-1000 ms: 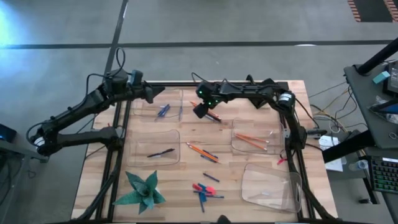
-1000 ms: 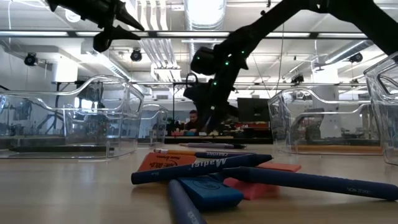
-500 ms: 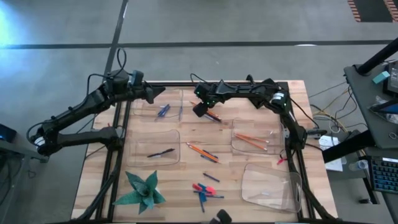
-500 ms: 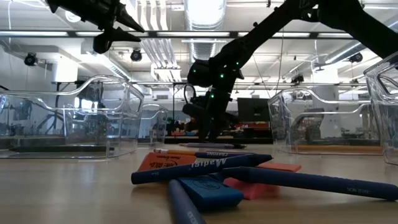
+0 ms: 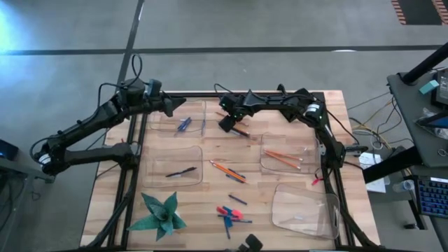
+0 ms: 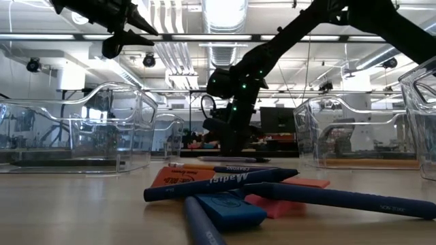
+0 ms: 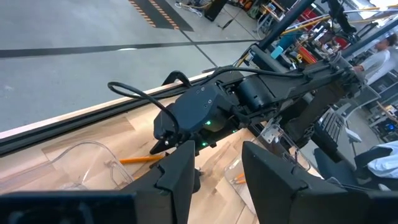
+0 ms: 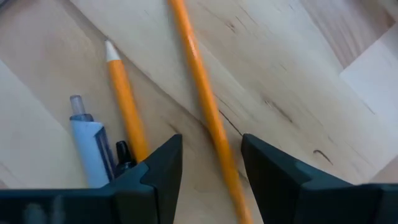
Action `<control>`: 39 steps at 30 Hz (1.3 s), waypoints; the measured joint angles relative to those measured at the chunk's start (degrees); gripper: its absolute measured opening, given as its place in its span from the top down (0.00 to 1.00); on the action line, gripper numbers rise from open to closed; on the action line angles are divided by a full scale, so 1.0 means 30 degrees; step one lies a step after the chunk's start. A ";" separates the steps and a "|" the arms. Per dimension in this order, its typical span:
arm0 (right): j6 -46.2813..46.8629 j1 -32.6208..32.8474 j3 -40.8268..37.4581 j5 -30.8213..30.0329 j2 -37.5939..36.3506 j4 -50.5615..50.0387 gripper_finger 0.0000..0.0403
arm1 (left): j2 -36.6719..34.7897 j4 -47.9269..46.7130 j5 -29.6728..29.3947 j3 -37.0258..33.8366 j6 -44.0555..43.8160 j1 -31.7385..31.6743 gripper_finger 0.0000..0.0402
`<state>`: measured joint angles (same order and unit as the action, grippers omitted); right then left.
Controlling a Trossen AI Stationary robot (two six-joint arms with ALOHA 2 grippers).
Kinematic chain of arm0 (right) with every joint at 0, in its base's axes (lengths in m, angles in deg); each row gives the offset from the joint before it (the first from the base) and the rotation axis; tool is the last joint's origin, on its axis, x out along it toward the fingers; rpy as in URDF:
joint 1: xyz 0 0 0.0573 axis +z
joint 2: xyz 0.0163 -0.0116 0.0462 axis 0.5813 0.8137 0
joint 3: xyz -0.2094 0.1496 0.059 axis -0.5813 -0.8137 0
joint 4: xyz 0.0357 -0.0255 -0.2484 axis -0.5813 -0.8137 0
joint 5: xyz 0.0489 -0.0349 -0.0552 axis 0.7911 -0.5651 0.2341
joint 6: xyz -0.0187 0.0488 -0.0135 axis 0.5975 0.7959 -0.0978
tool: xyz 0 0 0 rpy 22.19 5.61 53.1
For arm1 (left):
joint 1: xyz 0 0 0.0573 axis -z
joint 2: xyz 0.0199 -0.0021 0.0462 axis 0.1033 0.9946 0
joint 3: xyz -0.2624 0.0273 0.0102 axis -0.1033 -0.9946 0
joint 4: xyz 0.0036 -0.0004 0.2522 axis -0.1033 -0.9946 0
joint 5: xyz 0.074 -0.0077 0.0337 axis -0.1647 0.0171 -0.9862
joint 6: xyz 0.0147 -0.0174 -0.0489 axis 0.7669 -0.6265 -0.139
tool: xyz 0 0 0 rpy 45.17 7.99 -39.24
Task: Sort crayons/erasers/pens/pencils in bins
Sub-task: Put the orange pencil into the middle right transparent bin
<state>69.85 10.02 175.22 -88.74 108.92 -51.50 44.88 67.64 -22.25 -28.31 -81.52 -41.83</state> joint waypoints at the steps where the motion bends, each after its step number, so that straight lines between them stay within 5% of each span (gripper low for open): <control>1: -0.0053 0.0000 -0.0107 -0.0007 0.0000 0.0011 0.60 | 0.0000 0.0007 0.0000 0.0000 0.0000 0.0000 0.70; 13: -0.0318 0.0000 -0.0936 -0.0743 -0.0066 -0.0055 0.95 | 0.0007 0.0029 -0.0007 0.0000 0.0007 0.0000 0.70; 25: -0.0230 -0.0015 -0.1102 -0.0751 -0.1004 -0.0355 0.96 | 0.0007 -0.0007 -0.0007 -0.0007 0.0007 0.0000 0.70; 39: -0.2530 0.0767 -0.1067 -0.0430 -0.6278 -0.3135 0.97 | -0.0007 -0.0744 -0.0004 -0.0007 0.0000 0.0000 0.70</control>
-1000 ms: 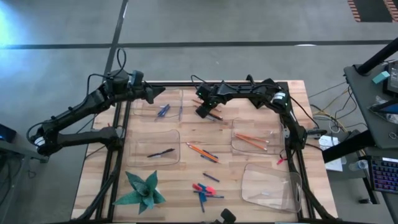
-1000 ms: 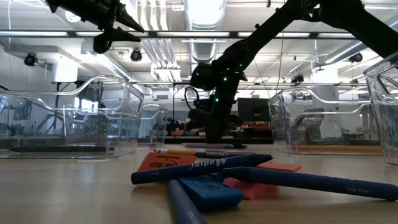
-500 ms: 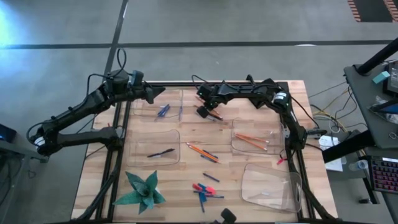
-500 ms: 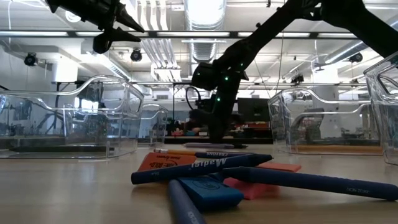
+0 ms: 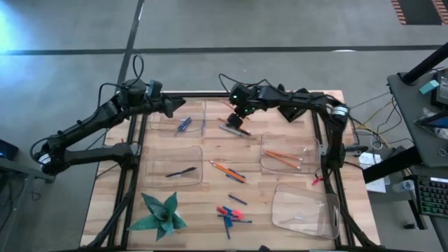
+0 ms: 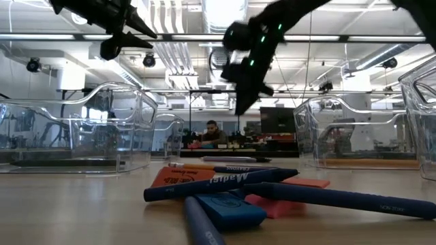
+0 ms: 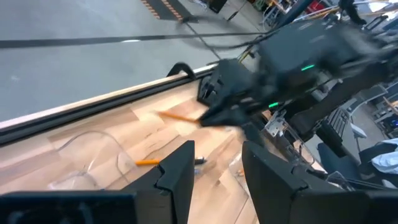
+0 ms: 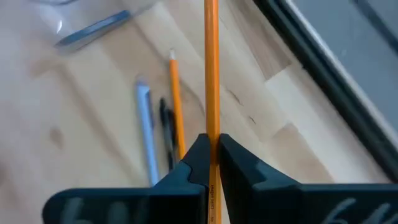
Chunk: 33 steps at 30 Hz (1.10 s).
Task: Sort crayons/erasers/pens/pencils in bins
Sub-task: Put the orange pencil into the middle right transparent bin
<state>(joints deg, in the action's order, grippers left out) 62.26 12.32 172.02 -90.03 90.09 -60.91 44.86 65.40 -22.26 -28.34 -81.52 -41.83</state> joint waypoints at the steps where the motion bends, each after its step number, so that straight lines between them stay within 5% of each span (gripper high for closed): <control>1: -0.0309 0.0196 -0.0007 -0.0006 -0.0521 -0.0470 0.97 | 0.0000 -0.0057 -0.0003 -0.0007 -0.0004 0.0000 0.70; 11: 0.0055 0.3073 -0.1646 -0.0037 -0.5562 -0.5434 0.97 | -0.0022 -0.0288 0.0004 -0.0007 -0.0019 0.0134 0.70; 24: 0.6424 0.8589 -0.7844 -0.0019 -1.1983 -0.6223 0.97 | 0.0022 -0.0321 0.0004 -0.0007 -0.0020 0.0277 0.70; 33: 0.8924 0.9635 -1.2782 0.0472 -1.4357 -0.6326 0.97 | 0.0051 -0.0319 0.0004 -0.0007 -0.0513 0.0530 0.70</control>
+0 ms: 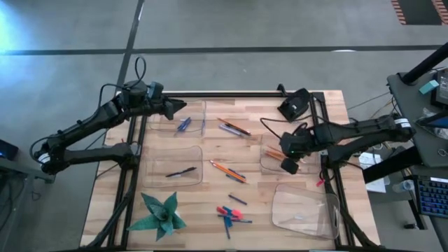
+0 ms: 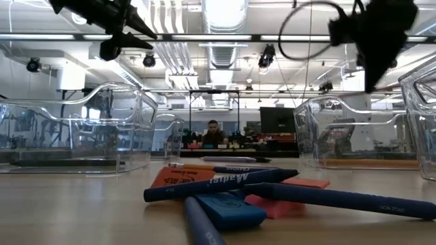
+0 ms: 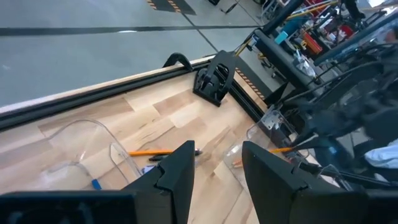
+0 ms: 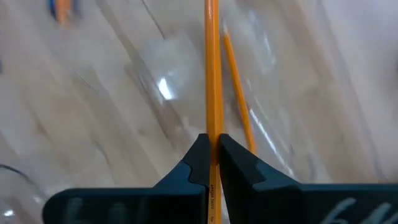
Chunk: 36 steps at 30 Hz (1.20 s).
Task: Sort crayons/erasers/pens/pencils in bins
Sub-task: Put the orange pencil into the middle right transparent bin
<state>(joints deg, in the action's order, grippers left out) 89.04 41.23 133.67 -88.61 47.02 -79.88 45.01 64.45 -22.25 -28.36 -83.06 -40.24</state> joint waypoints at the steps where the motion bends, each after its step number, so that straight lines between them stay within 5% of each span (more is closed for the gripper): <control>1: 0.0089 -0.0003 -0.0484 0.0121 -0.0115 -0.0005 0.97 | 0.0000 0.0015 0.0000 0.0000 -0.0019 0.0001 0.70; 18: -0.0810 -0.0027 -0.6882 -0.0967 0.0038 0.5362 0.97 | 0.0000 0.0312 -0.0597 0.0000 -0.0528 -0.0006 0.70; 36: -0.0548 -0.0027 -0.7661 -0.0995 0.0017 0.6258 0.92 | 0.0372 0.0859 -0.0590 0.0000 -0.0514 -0.0006 0.70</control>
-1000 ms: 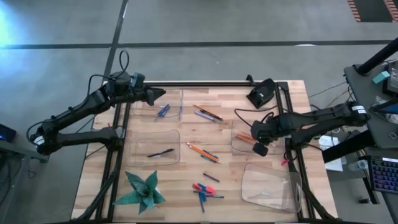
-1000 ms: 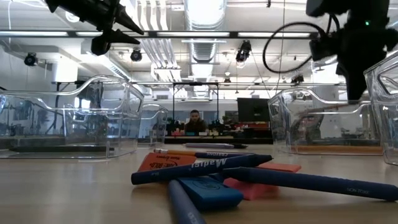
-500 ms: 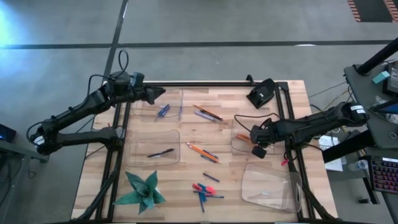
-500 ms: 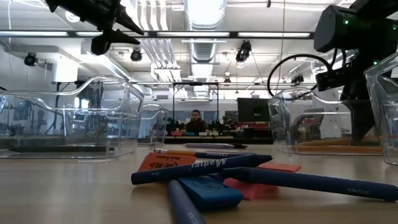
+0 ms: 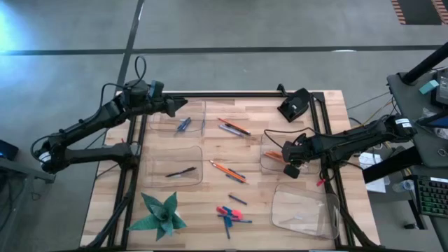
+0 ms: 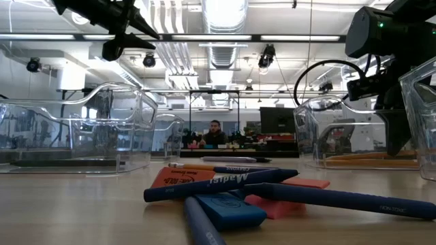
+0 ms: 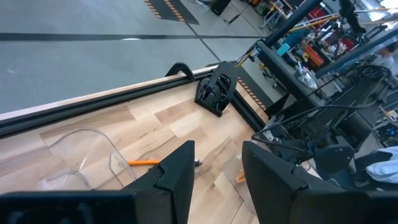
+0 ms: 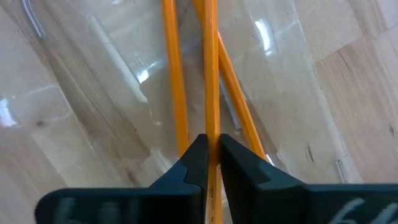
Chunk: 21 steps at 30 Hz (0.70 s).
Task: Sort crayons/erasers/pens/pencils in bins
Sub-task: Put the orange pencil into the middle right transparent bin
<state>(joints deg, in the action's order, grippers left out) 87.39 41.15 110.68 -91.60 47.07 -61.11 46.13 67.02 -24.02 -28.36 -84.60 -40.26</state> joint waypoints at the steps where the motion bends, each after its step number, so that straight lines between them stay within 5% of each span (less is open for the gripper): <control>1: -0.0006 0.0000 0.0000 -0.0001 0.0000 -0.0001 0.91 | -0.0006 -0.0007 0.0000 0.0000 0.0006 0.0000 0.70; 12: 0.0267 0.0000 0.0380 -0.0219 0.0012 -0.0528 0.78 | -0.0022 -0.0007 0.0000 0.0000 0.0015 0.0000 0.70; 21: -0.0677 0.0000 0.4134 -0.1070 -0.0015 -0.1411 0.78 | -0.0015 0.0190 0.0000 0.0000 0.0029 -0.0015 0.70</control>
<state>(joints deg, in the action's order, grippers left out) 85.36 41.15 123.09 -94.81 47.02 -65.34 46.08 67.59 -24.02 -28.36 -84.51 -40.30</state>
